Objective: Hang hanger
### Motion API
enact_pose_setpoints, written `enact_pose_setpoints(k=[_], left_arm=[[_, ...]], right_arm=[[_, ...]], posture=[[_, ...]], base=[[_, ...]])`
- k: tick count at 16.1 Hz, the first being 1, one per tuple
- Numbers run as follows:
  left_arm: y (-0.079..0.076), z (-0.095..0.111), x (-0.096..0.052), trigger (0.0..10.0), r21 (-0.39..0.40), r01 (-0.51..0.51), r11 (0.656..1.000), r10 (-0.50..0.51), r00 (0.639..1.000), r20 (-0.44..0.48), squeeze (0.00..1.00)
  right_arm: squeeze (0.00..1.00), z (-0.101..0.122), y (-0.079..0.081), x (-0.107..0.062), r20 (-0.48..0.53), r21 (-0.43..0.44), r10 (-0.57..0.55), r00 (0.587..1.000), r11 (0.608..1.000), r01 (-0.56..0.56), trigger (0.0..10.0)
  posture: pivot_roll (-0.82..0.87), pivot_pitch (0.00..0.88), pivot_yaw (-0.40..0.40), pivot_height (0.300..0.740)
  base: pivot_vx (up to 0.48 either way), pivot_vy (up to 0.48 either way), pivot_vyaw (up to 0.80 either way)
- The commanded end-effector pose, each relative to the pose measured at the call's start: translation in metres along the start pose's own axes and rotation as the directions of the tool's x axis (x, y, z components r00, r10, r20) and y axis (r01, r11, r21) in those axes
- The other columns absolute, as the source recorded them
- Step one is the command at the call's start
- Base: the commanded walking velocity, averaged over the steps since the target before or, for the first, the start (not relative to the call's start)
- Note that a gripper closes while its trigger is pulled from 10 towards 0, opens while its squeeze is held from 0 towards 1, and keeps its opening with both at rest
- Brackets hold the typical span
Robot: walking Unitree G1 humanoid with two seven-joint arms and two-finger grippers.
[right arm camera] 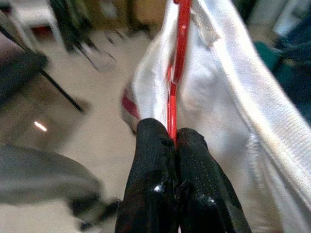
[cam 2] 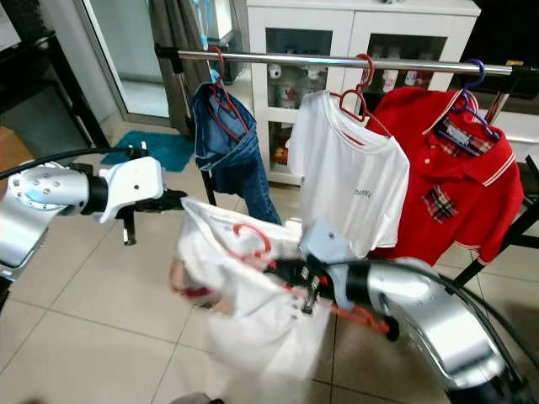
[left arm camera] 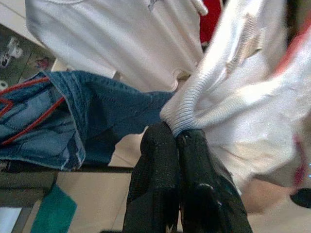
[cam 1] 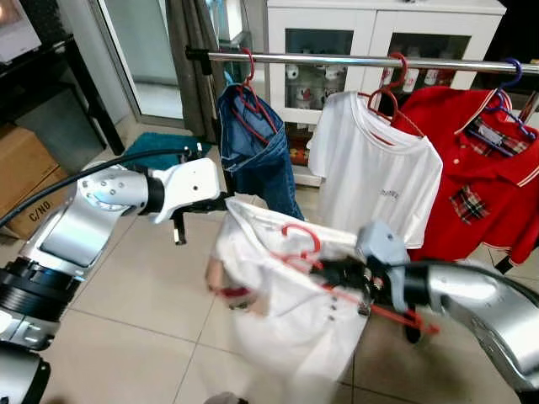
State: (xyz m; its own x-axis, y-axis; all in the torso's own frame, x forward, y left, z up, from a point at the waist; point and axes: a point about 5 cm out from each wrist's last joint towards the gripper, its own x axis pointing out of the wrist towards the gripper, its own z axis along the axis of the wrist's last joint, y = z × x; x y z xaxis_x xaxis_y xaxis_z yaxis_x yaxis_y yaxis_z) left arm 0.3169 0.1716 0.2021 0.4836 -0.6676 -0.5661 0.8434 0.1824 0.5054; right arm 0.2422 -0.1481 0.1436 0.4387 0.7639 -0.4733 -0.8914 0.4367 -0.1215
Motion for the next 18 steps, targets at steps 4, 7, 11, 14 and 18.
enact_pose_setpoints(k=[4,7,11,14,18], left_arm=[[0.006,-0.002,-0.008,0.0,0.027,-0.016,1.000,0.017,0.999,-0.037,0.00],[0.007,-0.003,-0.007,0.0,0.031,-0.019,0.999,0.020,0.999,-0.046,0.00],[0.001,0.010,0.009,1.1,0.032,0.019,0.999,-0.020,0.999,0.029,0.00],[-0.001,0.023,0.016,6.4,0.027,-0.008,1.000,0.005,0.994,0.113,0.00],[0.007,0.028,0.017,10.0,-0.055,-0.098,0.994,0.106,0.980,0.169,1.00]], right_arm=[[0.00,-0.009,0.008,-0.006,-0.091,-0.072,0.089,0.992,0.993,-0.096,10.0],[0.00,0.018,0.022,-0.013,0.133,0.033,0.235,0.963,0.970,-0.242,10.0],[0.00,0.032,0.041,0.002,0.268,0.062,0.324,0.907,0.934,-0.352,10.0],[0.00,0.033,0.038,0.017,0.297,0.119,0.223,0.928,0.956,-0.268,10.0],[0.00,0.029,0.033,0.022,0.284,0.146,0.156,0.946,0.968,-0.203,10.0]], posture=[[-0.06,0.000,0.083,0.740],[-0.06,0.000,0.083,0.740],[-0.06,0.000,0.085,0.740],[-0.06,0.000,0.088,0.740],[-0.05,0.000,0.087,0.740]], base=[[0.000,0.000,0.00],[0.000,0.000,0.00],[0.000,0.000,0.00],[0.000,0.000,0.00],[0.000,0.000,0.00]])
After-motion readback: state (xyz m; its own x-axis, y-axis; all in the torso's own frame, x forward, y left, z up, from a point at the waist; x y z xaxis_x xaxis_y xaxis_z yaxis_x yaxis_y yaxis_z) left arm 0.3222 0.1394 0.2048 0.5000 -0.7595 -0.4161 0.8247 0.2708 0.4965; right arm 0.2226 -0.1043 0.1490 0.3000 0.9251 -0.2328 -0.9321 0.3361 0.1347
